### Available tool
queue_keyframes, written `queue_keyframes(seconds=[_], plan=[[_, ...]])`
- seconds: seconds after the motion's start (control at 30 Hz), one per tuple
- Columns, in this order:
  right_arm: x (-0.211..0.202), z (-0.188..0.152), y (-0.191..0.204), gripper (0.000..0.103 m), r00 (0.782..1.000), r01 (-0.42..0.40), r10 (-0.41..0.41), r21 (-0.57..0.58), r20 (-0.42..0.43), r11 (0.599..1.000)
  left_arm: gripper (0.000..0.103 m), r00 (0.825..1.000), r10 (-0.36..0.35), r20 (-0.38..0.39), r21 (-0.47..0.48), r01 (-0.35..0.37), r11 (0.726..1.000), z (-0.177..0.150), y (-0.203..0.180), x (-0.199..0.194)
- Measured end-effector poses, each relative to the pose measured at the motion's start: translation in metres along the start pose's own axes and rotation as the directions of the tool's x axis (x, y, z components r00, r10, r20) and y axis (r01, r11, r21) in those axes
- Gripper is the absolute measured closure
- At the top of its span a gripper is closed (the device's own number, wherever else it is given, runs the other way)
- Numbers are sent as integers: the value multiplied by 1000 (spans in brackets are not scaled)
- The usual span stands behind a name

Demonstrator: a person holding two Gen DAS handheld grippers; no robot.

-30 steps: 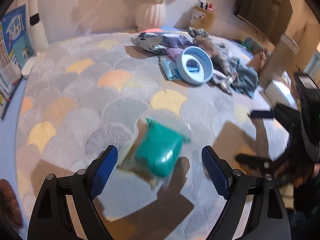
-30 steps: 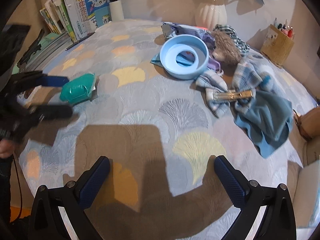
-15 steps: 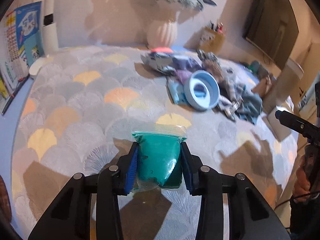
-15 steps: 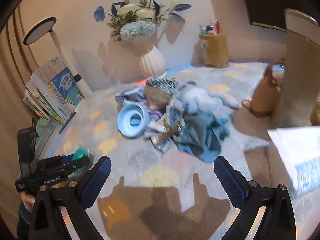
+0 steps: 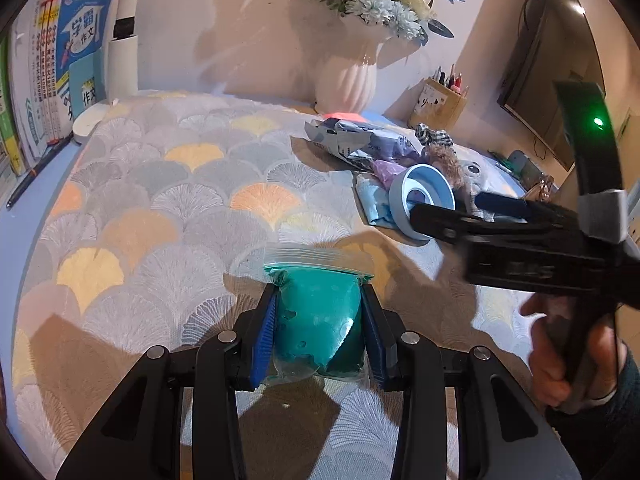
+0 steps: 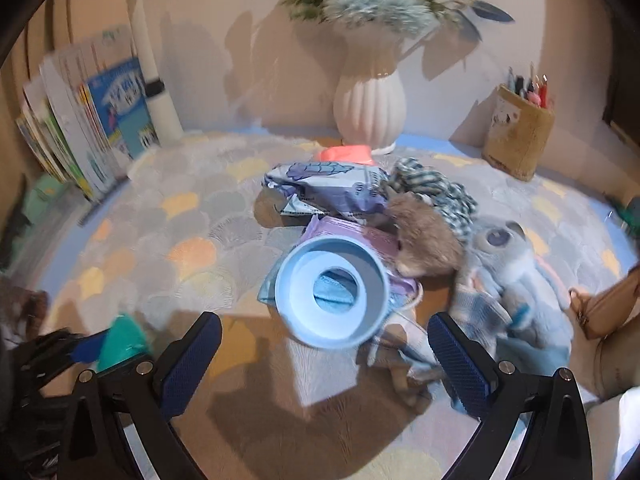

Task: Organize soft objects
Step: 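Grasp the light blue ring cushion with the right gripper while the left lifts the teal bag, then carry the teal bag and blue ring cushion over the glass tray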

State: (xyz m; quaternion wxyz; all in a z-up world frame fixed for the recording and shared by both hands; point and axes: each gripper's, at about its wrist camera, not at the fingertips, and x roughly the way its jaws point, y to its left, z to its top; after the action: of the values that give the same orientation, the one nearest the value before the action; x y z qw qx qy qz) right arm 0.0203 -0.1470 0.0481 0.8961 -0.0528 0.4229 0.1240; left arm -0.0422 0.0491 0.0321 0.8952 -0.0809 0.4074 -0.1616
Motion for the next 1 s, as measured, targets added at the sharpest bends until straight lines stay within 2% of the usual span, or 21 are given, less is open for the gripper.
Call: queue_keyframes(seconds=[0.03,0.1,0.17,0.2,0.23,0.33,0.43,0.5,0.67,0.8,0.87,0.93,1.0], plan=[[2,1,3,0,1000,20,-20,-15,9,1000,67,1000,-3,-2,1,3,1000,-1,0,0],[9,6,12,2,992,124,-122,-58,33,991,67,1000,-11,-7,9,11,1000,-1,-1,1],[16,9,15,16,987,161,-159,-78,33,984,67,1000,-4,-10,17,4,1000,-2,-3,2],[20,10,16,26,990,142,-141,-85,22,986,67,1000,-3,-11,20,3,1000,-2,-3,2],[21,11,15,30,991,132,-131,-85,13,988,67,1000,-1,-13,22,1,1000,-2,-4,2],[24,7,15,38,988,152,-151,-111,22,982,67,1000,4,-14,24,-3,1000,-2,-4,2],[17,3,15,47,990,139,-133,-123,54,983,67,1000,13,-12,29,-13,1000,-3,-5,2],[9,3,12,50,994,100,-95,-111,54,989,67,1000,21,-12,36,-21,999,-3,-6,2],[-42,-13,4,50,995,-53,61,-102,76,993,67,999,39,-16,53,-38,998,-3,-9,3],[-60,-40,-8,49,988,-154,151,-79,-42,985,67,999,37,-5,51,-36,998,-3,-9,1],[-56,-52,-13,48,981,-176,170,-55,-99,983,67,999,38,-6,51,-37,998,-3,-8,1],[-50,-61,-14,46,981,-165,159,-45,-113,985,67,999,42,-10,50,-41,998,-3,-8,1],[-44,-68,-13,37,981,-154,149,-30,-128,988,67,999,45,-12,51,-44,998,-3,-8,2]])
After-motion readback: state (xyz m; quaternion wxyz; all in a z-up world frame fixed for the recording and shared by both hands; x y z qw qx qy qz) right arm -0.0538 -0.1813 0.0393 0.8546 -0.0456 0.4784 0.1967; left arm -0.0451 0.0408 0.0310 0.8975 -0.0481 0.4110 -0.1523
